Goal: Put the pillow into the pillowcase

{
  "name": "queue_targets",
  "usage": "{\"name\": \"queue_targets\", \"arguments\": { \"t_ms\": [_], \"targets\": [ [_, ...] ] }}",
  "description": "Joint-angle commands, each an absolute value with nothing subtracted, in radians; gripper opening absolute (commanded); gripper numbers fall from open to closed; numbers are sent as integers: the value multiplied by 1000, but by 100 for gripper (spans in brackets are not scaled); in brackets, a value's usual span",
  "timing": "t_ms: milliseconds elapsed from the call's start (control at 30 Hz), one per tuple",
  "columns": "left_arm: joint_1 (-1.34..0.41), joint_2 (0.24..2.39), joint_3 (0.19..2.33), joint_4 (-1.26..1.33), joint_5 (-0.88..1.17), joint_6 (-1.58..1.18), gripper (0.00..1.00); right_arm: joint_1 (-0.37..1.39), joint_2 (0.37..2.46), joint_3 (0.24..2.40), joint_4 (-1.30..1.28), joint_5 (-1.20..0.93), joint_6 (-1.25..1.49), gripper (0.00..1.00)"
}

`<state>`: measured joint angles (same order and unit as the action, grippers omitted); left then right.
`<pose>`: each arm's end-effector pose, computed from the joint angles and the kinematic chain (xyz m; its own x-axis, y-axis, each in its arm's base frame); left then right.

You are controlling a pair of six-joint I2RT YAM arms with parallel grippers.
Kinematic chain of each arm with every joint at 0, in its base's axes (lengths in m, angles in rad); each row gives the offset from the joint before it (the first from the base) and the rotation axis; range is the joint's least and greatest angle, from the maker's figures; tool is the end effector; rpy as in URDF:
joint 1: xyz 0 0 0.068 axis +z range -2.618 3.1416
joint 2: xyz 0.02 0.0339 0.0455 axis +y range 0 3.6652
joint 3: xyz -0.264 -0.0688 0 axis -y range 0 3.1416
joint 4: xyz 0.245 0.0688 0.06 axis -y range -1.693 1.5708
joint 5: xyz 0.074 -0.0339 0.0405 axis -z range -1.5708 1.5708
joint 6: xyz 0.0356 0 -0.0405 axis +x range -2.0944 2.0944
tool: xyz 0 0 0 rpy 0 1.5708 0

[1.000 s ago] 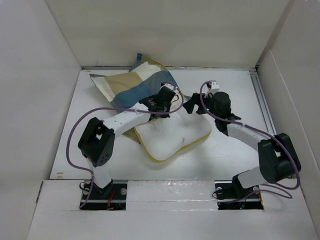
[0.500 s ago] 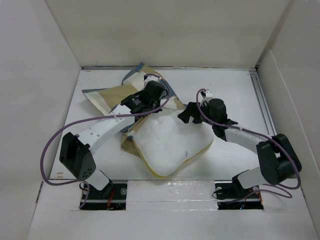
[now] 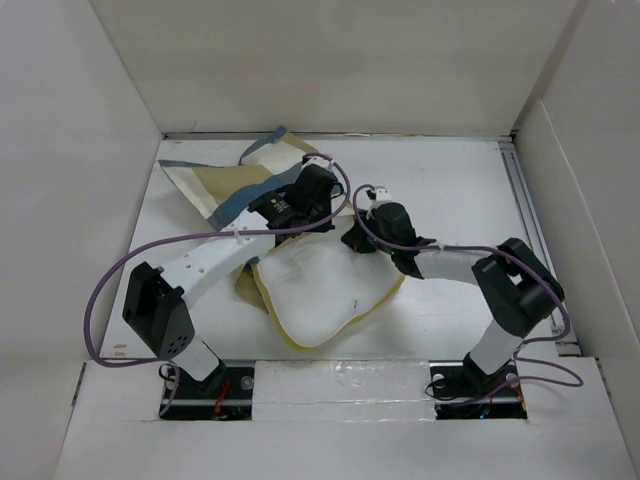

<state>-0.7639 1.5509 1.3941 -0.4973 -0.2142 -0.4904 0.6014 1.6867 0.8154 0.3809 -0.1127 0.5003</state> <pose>0.2597 -0.2383 0.3323 -0.6486 -0.0160 -0.7610 0.2819 0.9236 -0.2597 0.2869 0.2017 0.1754 -0.6497 0.1323 -0.7486 -0.3788 0.7975 0.4696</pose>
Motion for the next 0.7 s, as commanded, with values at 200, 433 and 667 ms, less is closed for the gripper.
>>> {"name": "queue_targets", "arguments": {
  "t_ms": [200,433,667],
  "targets": [
    [-892,1511,1385,-387,-55,-512,0,626,1430,661,978,-206,748,0],
    [-1054,1565,1361,-338,-18,-561,0,601,1387,693,956,81,793,0],
    [-1020,1473,1270,-273,28,-581,0,601,1525,644,942,242,822,0]
  ]
}}
